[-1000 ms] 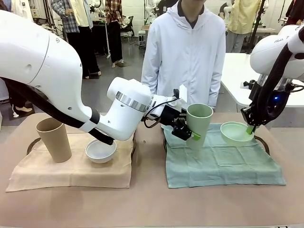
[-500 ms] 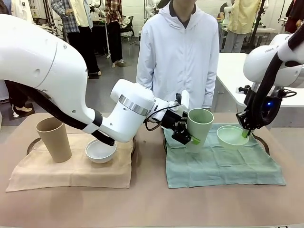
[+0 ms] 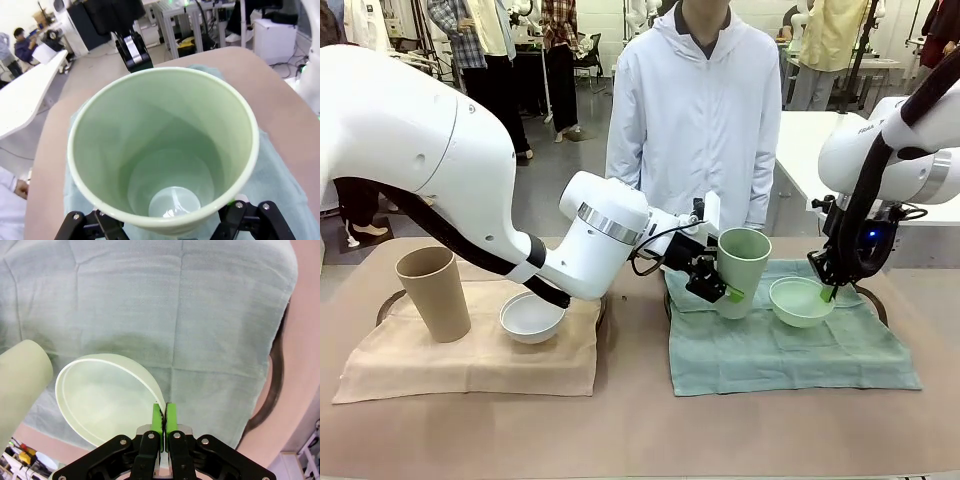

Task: Set up a tray with a mat and arrange the tableware.
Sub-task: Place the Picnic Bowl and Reusable plastic cup back onto the Handle tray in front of the human's position.

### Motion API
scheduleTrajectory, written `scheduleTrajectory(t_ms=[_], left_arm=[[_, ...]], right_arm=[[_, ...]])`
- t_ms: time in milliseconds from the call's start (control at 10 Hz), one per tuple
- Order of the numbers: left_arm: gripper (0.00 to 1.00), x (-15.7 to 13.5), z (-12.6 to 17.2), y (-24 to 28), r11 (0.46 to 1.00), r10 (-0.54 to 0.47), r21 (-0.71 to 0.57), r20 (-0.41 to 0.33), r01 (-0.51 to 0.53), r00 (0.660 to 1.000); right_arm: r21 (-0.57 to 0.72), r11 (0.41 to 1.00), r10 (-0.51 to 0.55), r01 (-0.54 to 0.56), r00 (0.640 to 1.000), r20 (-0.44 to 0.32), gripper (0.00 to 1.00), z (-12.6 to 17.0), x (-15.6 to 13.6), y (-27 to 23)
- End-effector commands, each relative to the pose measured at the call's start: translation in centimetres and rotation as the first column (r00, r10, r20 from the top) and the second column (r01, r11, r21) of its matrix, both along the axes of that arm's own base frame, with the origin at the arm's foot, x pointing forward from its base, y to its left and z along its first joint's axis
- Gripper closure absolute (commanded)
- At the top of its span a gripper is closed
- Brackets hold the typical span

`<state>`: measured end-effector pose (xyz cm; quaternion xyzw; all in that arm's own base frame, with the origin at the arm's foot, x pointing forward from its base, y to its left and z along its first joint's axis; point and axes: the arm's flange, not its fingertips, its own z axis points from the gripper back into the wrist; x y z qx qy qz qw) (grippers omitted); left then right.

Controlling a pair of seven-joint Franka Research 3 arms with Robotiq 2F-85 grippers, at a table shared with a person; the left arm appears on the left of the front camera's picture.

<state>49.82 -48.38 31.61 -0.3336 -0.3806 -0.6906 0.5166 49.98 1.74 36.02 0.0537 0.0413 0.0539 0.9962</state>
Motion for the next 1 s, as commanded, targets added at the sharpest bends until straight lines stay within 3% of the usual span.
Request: scheduleTrajectory(t_ms=[0, 600, 700, 800, 900], left_arm=[[0.15, 0.1, -0.6, -0.1, 0.999, 0.011, -0.039, 0.023, -0.01, 1.0], [0.15, 1.0, -1.8, -0.2, 0.998, 0.022, -0.053, -0.019, -0.023, 1.0], [0.0, 1.0, -1.7, -0.1, 0.999, 0.02, -0.048, -0.028, -0.022, 0.999], [0.0, 0.9, -1.5, 0.0, 0.999, 0.024, -0.042, -0.033, -0.025, 0.999], [0.0, 0.7, -1.2, 0.2, 0.999, 0.029, -0.031, -0.033, -0.03, 0.999]], right_arm=[[-0.005, 1.0, 0.023, -0.023, 1.0, 0.012, 0.96, -0.9, 0.3, 0.1], [-0.005, 1.0, 0.03, -0.029, 1.0, 0.01, 0.96, -1.0, 0.5, 0.0], [-0.001, 0.999, 0.032, -0.032, 0.999, 0.002, 0.37, -0.9, 0.5, 0.0], [-0.006, 1.0, 0.031, -0.031, 1.0, 0.005, 0.37, -0.6, 0.4, -0.1], [-0.021, 1.0, 0.019, -0.019, 1.0, 0.003, 0.0, 0.1, 0.3, -0.3]])
